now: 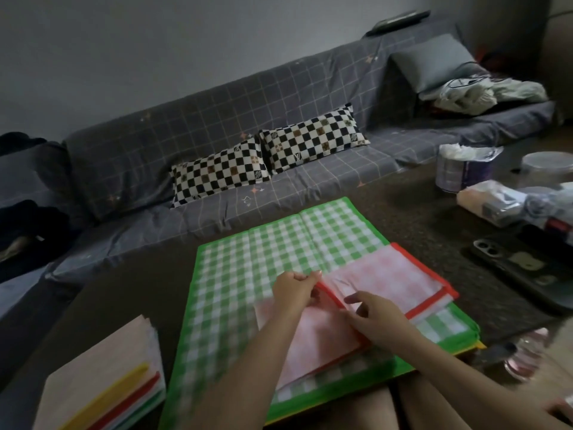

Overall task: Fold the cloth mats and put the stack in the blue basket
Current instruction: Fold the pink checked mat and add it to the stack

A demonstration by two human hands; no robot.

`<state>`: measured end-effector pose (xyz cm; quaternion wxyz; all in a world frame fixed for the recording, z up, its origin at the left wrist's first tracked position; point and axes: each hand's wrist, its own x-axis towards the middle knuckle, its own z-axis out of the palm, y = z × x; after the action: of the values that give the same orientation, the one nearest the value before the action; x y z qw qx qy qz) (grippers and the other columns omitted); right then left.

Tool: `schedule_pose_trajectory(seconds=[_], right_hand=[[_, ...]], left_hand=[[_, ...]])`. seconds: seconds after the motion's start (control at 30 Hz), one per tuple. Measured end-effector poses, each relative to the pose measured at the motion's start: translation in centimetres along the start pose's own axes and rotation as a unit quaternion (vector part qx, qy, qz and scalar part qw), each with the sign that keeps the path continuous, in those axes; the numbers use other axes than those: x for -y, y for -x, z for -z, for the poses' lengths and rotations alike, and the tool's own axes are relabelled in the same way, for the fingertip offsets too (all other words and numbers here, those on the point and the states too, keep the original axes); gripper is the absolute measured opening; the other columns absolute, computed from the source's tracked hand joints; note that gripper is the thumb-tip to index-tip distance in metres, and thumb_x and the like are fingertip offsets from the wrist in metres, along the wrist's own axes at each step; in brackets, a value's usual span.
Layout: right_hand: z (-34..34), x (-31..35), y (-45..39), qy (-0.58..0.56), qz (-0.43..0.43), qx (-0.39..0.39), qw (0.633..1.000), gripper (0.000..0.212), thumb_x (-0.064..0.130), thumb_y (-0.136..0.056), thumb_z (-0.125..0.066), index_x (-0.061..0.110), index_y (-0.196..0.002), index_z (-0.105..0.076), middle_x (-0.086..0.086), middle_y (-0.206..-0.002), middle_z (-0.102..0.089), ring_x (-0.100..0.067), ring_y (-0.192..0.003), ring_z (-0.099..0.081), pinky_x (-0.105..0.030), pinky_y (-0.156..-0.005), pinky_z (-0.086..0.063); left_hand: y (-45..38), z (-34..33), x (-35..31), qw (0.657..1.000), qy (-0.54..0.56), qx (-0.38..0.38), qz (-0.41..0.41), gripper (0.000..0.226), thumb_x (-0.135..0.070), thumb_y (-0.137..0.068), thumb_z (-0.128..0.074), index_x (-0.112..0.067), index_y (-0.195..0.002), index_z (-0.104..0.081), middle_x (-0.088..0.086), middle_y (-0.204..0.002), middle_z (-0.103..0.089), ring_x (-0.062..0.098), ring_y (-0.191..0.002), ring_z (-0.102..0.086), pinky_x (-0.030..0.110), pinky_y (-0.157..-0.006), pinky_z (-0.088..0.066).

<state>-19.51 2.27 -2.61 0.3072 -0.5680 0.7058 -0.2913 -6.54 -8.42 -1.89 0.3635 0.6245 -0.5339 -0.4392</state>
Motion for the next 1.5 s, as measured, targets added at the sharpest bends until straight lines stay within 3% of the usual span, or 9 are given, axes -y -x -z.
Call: schedule_pose_trajectory(seconds=[0.23, 0.43, 0.6, 0.73, 0.93, 1.07, 1.2, 1.3, 1.5], right_hand=[[-2.1, -1.0, 0.3, 0.053, 0.04, -0.064, 0.996, 0.045, 0.035, -0.086, -0.059, 0.038, -0.129, -0.045, 0.008, -0.085, -0.065, -0.008, -0.081, -0.062, -0.03, -0.076, -0.055], [-3.5, -1.3, 0.2, 0.107, 0.08, -0.129, 0.983, 0.033, 0.043, -0.09, -0.05, 0.037, -0.123, -0.053, 0.006, -0.083, -0.063, -0.012, -0.083, -0.057, -0.029, -0.074, -0.052], [-2.4, -1.9, -1.0, 0.198, 0.074, -0.171, 0.962, 0.03, 0.045, -0.091, -0.048, 0.038, -0.118, -0.059, 0.003, -0.098, -0.066, -0.02, -0.099, -0.055, -0.031, -0.086, -0.041], [0.1, -3.2, -3.3, 0.232, 0.032, -0.156, 0.96, 0.037, 0.018, -0.085, -0.052, 0.038, -0.114, -0.061, 0.0, -0.107, -0.062, -0.024, -0.11, -0.051, -0.031, -0.09, -0.034], [2.6, -5.1, -6.0, 0.136, 0.079, -0.122, 0.98, 0.042, -0.003, -0.076, -0.054, 0.024, -0.102, -0.072, -0.009, -0.1, -0.067, -0.028, -0.101, -0.056, -0.031, -0.089, -0.041], [2.6, -5.8, -6.2, 0.147, 0.108, -0.12, 0.976, 0.045, -0.004, -0.075, -0.054, 0.025, -0.103, -0.072, -0.007, -0.101, -0.066, -0.026, -0.101, -0.056, -0.029, -0.091, -0.039], [2.6, -5.4, -5.7, 0.186, 0.112, -0.118, 0.969, 0.043, 0.004, -0.083, -0.051, 0.031, -0.111, -0.068, -0.004, -0.109, -0.062, -0.025, -0.111, -0.051, -0.028, -0.097, -0.032], [1.9, -4.2, -4.7, 0.32, 0.083, -0.111, 0.937, 0.043, 0.024, -0.091, -0.041, 0.039, -0.129, -0.053, 0.003, -0.141, -0.043, -0.023, -0.138, -0.025, -0.039, -0.115, -0.007], [-1.1, -5.3, -2.0, 0.309, 0.099, -0.043, 0.945, 0.084, 0.056, -0.077, 0.012, 0.023, -0.15, -0.011, 0.005, -0.158, -0.008, -0.012, -0.146, 0.0, -0.028, -0.115, 0.008]], left_hand=[[-0.5, 0.6, 2.5, 0.969, -0.171, -0.012, -0.176, 0.016, -0.034, -0.089, -0.063, -0.019, -0.086, -0.067, -0.009, -0.089, -0.059, 0.001, -0.076, -0.056, 0.006, -0.07, -0.043], [-1.1, 2.6, 5.5, 0.916, -0.326, 0.034, -0.234, 0.03, -0.033, -0.089, -0.059, -0.028, -0.119, -0.064, -0.008, -0.117, -0.056, 0.015, -0.112, -0.049, 0.034, -0.102, -0.036], [0.4, 3.1, 5.2, 0.905, -0.364, 0.02, -0.219, 0.04, -0.045, -0.086, -0.059, -0.036, -0.126, -0.058, -0.005, -0.12, -0.054, 0.017, -0.114, -0.049, 0.033, -0.101, -0.037], [2.8, 2.2, 5.2, 0.906, -0.347, 0.043, -0.24, 0.045, -0.043, -0.085, -0.063, -0.029, -0.128, -0.059, 0.0, -0.111, -0.051, 0.018, -0.108, -0.05, 0.028, -0.097, -0.038], [5.4, -0.1, 5.3, 0.928, -0.284, 0.041, -0.236, 0.041, -0.039, -0.09, -0.059, -0.021, -0.126, -0.059, -0.004, -0.102, -0.04, 0.016, -0.098, -0.049, 0.022, -0.086, -0.041], [5.1, -0.8, 4.7, 0.907, -0.336, 0.063, -0.244, 0.045, -0.037, -0.096, -0.044, -0.021, -0.139, -0.045, 0.003, -0.146, -0.029, 0.019, -0.135, -0.026, 0.032, -0.112, -0.026], [4.2, -1.9, 4.2, 0.858, -0.424, 0.142, -0.252, 0.057, -0.036, -0.102, -0.025, -0.016, -0.153, -0.011, -0.001, -0.161, 0.004, 0.014, -0.147, 0.006, 0.035, -0.119, 0.002], [3.8, -2.4, 4.6, 0.82, -0.496, 0.122, -0.258, 0.058, -0.038, -0.102, -0.017, -0.016, -0.153, 0.0, 0.001, -0.161, 0.007, 0.016, -0.147, 0.009, 0.036, -0.119, 0.005], [3.6, -2.6, 5.0, 0.812, -0.515, 0.119, -0.245, 0.059, -0.041, -0.101, -0.013, -0.017, -0.152, 0.005, 0.003, -0.16, 0.012, 0.017, -0.147, 0.012, 0.036, -0.118, 0.009]])
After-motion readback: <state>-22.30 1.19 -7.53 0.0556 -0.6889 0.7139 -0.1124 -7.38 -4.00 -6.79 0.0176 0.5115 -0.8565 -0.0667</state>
